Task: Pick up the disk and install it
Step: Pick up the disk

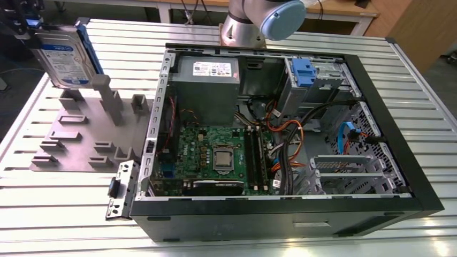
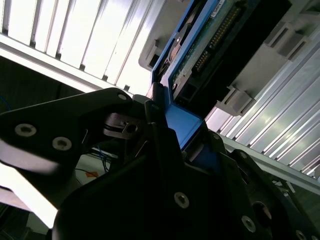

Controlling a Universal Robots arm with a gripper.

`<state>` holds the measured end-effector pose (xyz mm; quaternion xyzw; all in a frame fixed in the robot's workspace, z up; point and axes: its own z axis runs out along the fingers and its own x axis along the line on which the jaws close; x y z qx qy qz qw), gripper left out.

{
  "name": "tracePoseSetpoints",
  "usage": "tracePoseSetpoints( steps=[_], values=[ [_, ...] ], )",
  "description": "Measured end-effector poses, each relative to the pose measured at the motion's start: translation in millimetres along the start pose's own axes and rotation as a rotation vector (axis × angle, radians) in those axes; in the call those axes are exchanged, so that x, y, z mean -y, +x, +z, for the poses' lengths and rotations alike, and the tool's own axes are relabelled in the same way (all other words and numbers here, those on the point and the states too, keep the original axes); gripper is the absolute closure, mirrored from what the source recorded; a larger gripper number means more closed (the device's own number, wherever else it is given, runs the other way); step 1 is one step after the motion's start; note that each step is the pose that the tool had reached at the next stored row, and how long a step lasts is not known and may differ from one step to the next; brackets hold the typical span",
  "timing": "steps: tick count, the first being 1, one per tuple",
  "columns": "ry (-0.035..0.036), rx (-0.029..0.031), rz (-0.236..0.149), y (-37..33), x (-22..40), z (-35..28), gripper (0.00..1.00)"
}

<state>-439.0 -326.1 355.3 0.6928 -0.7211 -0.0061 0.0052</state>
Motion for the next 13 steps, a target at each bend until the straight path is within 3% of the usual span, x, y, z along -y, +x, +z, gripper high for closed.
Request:
tracePoseSetpoints(
  steps=[13],
  values=[
    [0.0001,0.0,0.0,0.0,0.0,-3.7,0.63]
  ],
)
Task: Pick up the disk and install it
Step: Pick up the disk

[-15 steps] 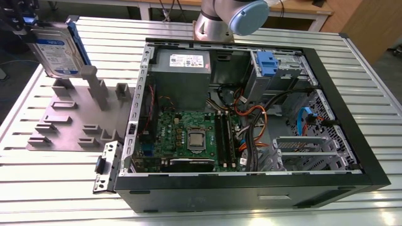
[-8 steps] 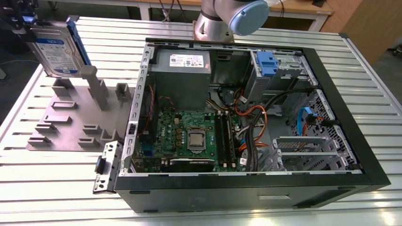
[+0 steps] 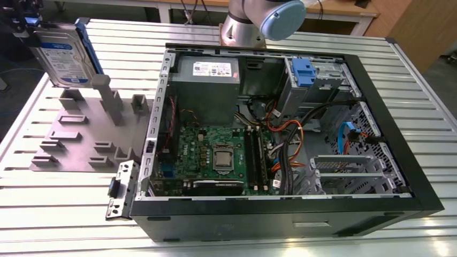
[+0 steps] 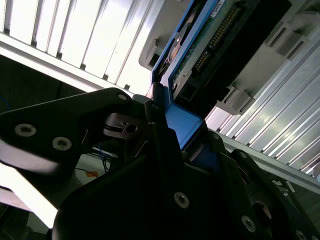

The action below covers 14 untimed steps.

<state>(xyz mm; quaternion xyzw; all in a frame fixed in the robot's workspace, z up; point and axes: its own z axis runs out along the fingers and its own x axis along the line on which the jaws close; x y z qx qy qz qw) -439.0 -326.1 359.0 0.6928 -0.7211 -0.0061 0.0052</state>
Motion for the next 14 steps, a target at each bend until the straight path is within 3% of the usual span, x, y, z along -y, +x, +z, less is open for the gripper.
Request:
tracePoseSetpoints(
  steps=[14],
  values=[
    [0.0,0.0,0.0,0.0,-0.1,-4.5,0.63]
  ],
)
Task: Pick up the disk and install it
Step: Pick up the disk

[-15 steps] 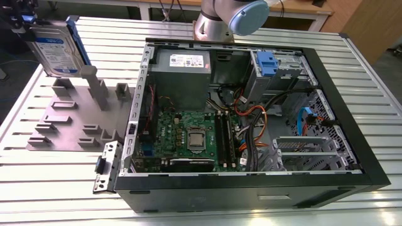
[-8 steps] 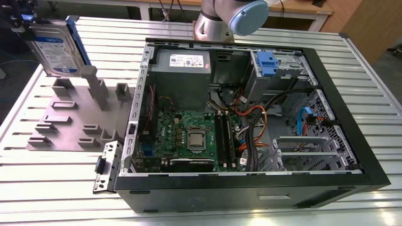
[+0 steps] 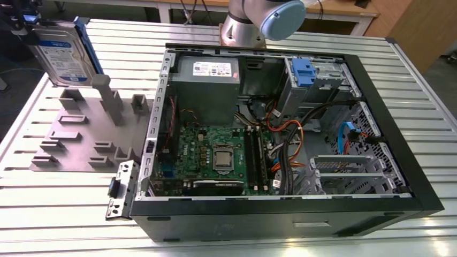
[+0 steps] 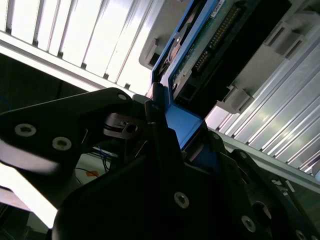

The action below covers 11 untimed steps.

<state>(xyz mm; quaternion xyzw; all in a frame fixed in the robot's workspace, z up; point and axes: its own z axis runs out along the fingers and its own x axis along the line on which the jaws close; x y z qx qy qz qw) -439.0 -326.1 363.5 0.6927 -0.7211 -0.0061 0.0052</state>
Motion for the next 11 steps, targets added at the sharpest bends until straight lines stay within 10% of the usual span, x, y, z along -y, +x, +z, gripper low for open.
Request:
tracePoseSetpoints(
  steps=[11],
  values=[
    [-0.0001,-0.0001,0.0,0.0,0.0,-3.1,0.63]
  ],
)
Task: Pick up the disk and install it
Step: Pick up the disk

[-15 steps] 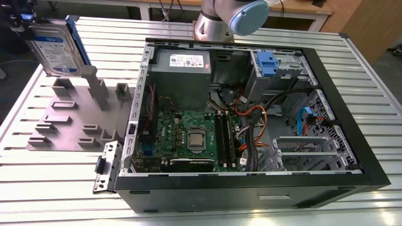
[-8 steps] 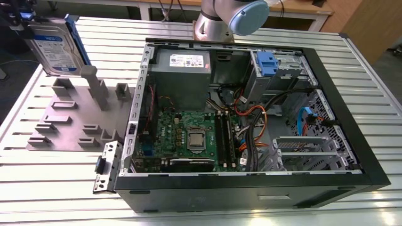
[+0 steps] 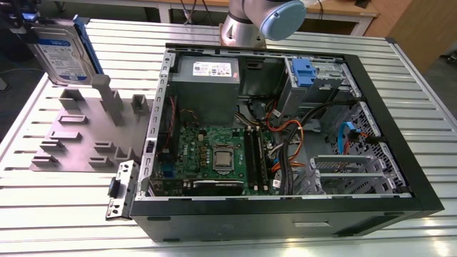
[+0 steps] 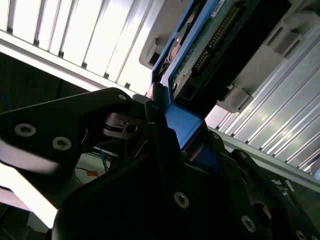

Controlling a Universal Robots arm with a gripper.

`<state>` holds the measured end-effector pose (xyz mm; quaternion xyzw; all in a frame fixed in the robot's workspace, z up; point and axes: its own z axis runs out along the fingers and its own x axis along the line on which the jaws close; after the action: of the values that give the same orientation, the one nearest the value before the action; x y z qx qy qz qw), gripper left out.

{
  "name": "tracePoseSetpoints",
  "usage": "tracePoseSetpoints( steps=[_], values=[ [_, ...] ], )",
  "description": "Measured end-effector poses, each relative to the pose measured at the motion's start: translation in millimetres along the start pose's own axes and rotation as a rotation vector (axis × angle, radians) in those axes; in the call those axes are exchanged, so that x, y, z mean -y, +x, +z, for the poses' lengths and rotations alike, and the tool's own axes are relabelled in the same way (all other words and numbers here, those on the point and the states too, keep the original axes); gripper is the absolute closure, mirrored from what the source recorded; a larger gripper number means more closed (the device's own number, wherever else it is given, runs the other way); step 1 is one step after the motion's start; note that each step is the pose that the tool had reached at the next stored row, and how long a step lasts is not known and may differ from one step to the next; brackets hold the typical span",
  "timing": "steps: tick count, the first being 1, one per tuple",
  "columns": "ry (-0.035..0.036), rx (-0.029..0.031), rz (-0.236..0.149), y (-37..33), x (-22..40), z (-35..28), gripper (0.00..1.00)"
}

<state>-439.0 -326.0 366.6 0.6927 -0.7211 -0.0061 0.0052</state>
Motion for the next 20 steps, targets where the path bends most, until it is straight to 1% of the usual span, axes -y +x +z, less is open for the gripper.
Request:
tracePoseSetpoints(
  steps=[11,20],
  values=[
    [0.0001,0.0,0.0,0.0,0.0,-0.7,0.63],
    [0.0,0.0,0.0,0.0,0.0,-3.3,0.63]
  ],
)
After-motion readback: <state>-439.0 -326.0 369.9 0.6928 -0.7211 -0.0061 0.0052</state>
